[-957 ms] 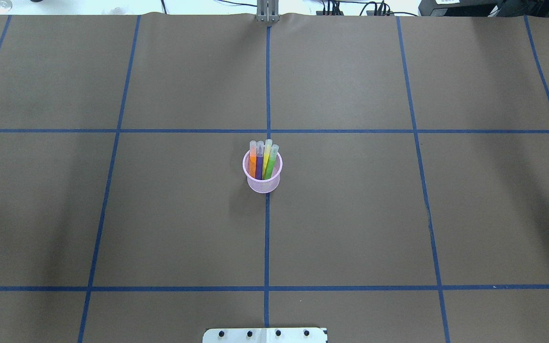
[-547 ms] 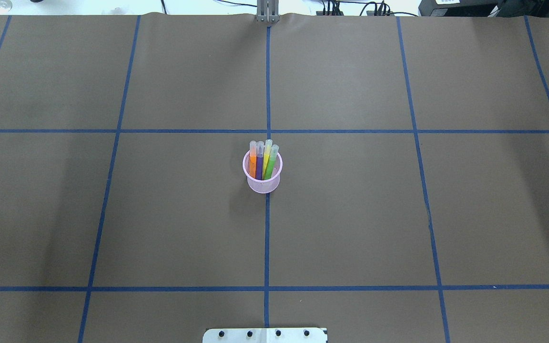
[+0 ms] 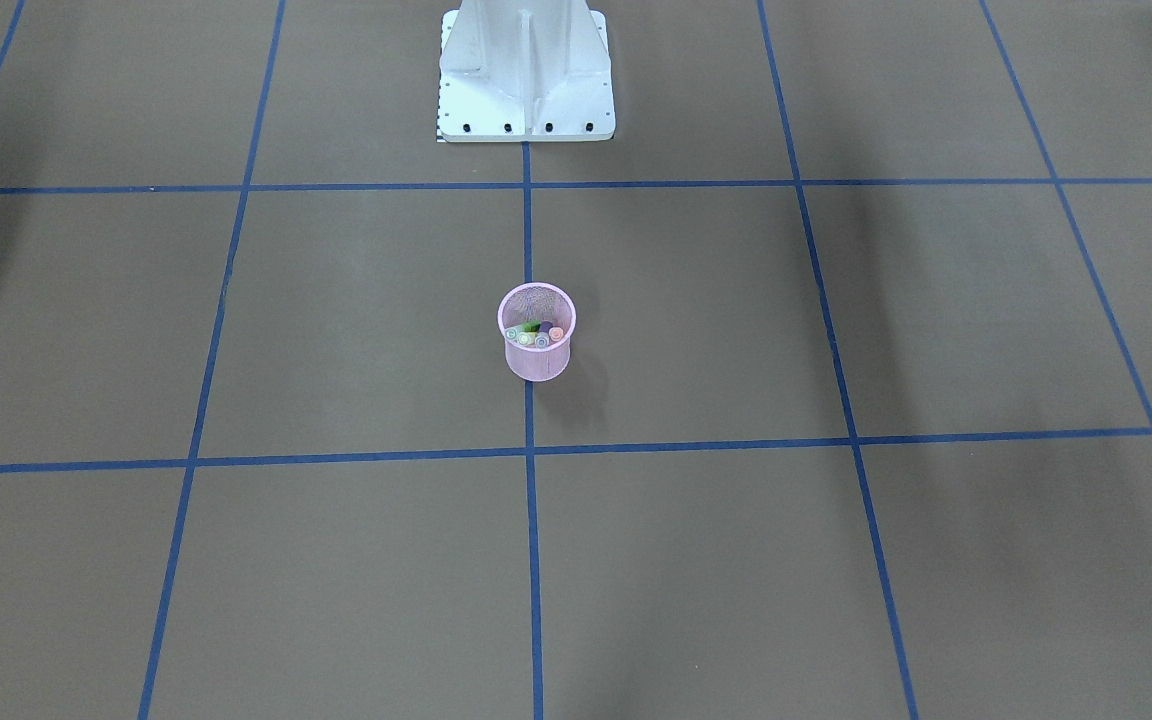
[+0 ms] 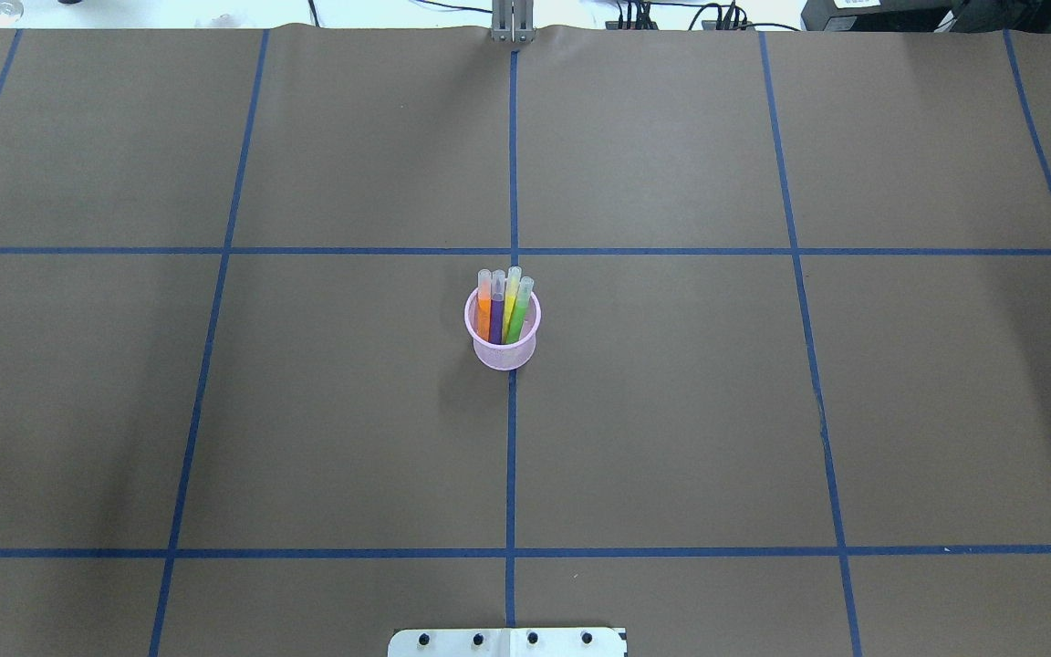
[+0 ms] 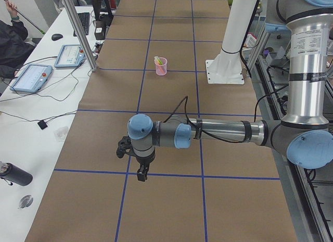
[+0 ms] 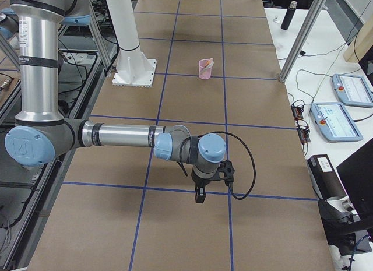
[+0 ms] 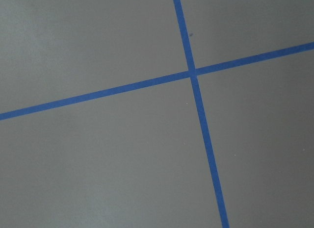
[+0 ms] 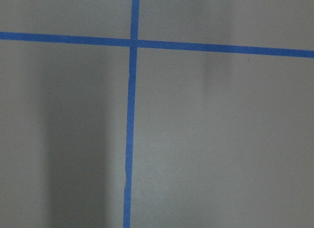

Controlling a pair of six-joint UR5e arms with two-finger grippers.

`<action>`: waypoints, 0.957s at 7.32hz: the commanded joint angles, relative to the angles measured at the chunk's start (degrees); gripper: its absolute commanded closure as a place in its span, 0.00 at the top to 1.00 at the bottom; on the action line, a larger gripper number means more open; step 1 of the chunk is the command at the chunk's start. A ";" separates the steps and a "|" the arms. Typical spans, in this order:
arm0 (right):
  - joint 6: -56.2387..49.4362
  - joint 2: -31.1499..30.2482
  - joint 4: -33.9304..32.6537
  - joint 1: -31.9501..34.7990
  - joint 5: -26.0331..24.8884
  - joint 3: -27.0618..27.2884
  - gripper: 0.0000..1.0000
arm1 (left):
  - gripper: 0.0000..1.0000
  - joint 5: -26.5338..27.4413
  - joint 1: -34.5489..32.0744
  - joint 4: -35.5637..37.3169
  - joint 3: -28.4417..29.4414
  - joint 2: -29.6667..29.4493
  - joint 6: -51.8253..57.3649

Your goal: Collect pens into pen holder

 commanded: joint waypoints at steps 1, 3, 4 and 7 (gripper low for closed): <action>0.19 -0.05 0.00 0.02 1.43 0.17 1.00 | 1.00 0.09 -0.14 4.51 -2.59 0.45 -0.09; 0.27 0.39 0.08 0.02 2.41 0.44 1.00 | 1.00 0.00 -0.14 4.51 -2.49 0.45 -0.09; 0.27 0.48 0.00 0.02 2.50 0.52 1.00 | 1.00 0.00 -0.14 4.51 -2.58 0.37 -0.09; 0.19 -0.22 0.08 0.11 2.50 0.43 1.00 | 1.00 0.00 -0.23 4.42 -2.58 0.45 0.08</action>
